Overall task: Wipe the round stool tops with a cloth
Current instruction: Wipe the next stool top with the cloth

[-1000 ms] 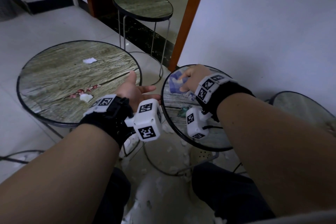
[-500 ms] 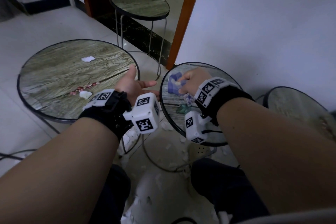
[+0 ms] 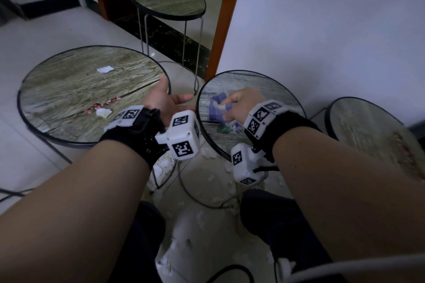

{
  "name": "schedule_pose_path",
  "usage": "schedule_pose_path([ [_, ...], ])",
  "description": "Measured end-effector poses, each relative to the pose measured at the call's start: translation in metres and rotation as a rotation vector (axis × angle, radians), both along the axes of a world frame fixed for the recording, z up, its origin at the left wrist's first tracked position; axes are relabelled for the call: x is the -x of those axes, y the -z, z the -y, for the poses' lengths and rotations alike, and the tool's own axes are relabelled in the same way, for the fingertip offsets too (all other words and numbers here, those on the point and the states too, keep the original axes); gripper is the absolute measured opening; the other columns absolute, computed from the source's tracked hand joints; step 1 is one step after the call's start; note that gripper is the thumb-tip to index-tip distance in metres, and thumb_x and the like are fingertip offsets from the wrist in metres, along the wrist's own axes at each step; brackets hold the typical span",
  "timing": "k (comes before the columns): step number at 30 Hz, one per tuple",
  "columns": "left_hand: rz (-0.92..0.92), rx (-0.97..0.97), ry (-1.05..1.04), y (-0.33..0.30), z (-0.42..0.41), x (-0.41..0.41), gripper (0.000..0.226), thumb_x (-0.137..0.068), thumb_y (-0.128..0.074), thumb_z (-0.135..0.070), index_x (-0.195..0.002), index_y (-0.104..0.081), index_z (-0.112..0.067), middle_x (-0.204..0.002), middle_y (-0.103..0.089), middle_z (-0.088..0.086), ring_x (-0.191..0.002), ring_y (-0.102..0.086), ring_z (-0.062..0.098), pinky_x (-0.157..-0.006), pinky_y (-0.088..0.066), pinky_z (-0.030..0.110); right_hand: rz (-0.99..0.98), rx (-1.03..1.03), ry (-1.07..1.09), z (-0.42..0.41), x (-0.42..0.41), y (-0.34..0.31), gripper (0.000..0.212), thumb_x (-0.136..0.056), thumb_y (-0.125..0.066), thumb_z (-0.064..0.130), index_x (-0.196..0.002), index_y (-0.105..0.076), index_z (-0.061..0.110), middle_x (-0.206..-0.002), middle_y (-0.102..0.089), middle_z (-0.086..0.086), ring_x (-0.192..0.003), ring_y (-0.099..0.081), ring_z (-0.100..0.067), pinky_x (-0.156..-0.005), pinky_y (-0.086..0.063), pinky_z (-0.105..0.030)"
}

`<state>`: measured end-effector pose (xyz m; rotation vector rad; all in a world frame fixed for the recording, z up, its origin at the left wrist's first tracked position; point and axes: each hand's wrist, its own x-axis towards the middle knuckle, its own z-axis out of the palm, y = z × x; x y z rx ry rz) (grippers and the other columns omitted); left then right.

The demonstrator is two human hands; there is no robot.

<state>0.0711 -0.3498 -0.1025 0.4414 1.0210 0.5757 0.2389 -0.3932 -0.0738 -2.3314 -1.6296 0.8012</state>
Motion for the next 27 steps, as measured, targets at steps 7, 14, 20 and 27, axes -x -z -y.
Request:
schedule_pose_path([
  [7, 0.022, -0.018, -0.029, -0.001, 0.005, -0.001, 0.073, -0.090, -0.020, -0.070, -0.113, -0.047, -0.007, -0.093, -0.060, 0.022, -0.078, -0.060, 0.031, -0.055, -0.048, 0.031, 0.017, 0.012, 0.009, 0.012, 0.003, -0.001, 0.038, -0.075, -0.077, 0.012, -0.112, -0.069, 0.014, -0.120, -0.064, -0.002, -0.106, -0.059, -0.015, -0.082, -0.042, -0.019],
  [14, 0.009, -0.059, -0.096, 0.007, 0.019, -0.006, 0.070, -0.091, -0.025, -0.067, -0.116, -0.048, -0.006, -0.096, -0.061, 0.015, -0.080, -0.060, 0.026, -0.057, -0.043, 0.032, 0.038, 0.040, -0.006, 0.027, 0.004, -0.001, 0.038, -0.076, -0.077, 0.015, -0.113, -0.068, 0.017, -0.119, -0.063, -0.002, -0.105, -0.059, -0.017, -0.087, -0.045, -0.023],
  [20, 0.005, -0.067, -0.131, 0.014, 0.026, -0.004, 0.068, -0.092, -0.028, -0.066, -0.111, -0.051, -0.005, -0.109, -0.061, 0.018, -0.096, -0.061, 0.029, -0.058, -0.045, 0.032, 0.030, 0.050, -0.014, 0.039, 0.004, -0.001, 0.035, -0.077, -0.076, 0.015, -0.111, -0.069, 0.016, -0.116, -0.063, 0.001, -0.094, -0.056, -0.012, -0.078, -0.041, -0.020],
  [27, -0.098, -0.079, -0.087, 0.024, 0.031, 0.000, 0.067, -0.092, -0.027, -0.065, -0.092, -0.055, -0.004, -0.099, -0.063, 0.016, -0.082, -0.063, 0.028, -0.061, -0.050, 0.034, 0.061, 0.076, -0.013, 0.051, 0.009, -0.008, 0.038, -0.080, -0.073, 0.017, -0.117, -0.066, 0.018, -0.127, -0.059, 0.004, -0.109, -0.056, -0.014, -0.081, -0.039, -0.018],
])
